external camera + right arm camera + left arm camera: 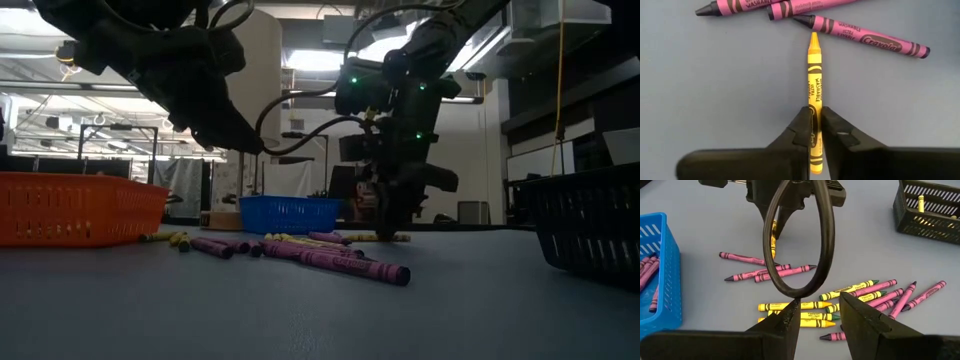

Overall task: Sort crayons
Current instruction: Put the yellow crayon into the orange bin

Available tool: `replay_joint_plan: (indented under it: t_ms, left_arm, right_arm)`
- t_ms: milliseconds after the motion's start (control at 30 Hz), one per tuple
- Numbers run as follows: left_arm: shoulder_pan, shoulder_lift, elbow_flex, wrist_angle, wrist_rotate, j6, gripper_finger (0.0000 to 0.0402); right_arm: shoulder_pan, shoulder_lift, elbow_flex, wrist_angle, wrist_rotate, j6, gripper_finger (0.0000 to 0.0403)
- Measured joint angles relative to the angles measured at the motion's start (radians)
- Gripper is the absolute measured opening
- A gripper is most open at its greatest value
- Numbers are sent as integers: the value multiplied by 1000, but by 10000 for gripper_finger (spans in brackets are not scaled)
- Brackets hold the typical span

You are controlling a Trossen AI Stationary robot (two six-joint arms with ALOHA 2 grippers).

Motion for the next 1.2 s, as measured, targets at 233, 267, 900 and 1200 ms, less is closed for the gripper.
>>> replay_joint_plan:
  t_ms: [233,267,900,1200]
  left_arm:
    - [0,0,0,0,0,0,120]
    - [0,0,0,0,0,0,120]
    - [0,0,0,30,-6,3,120]
    - [0,-1,0,35,-55,2,120]
  right_arm:
    - [-1,2,20,-22,-47,46,28]
    - [-1,3,27,-31,-51,52,24]
    - [0,4,206,3,-273,263,25]
    - [0,3,216,112,-315,412,25]
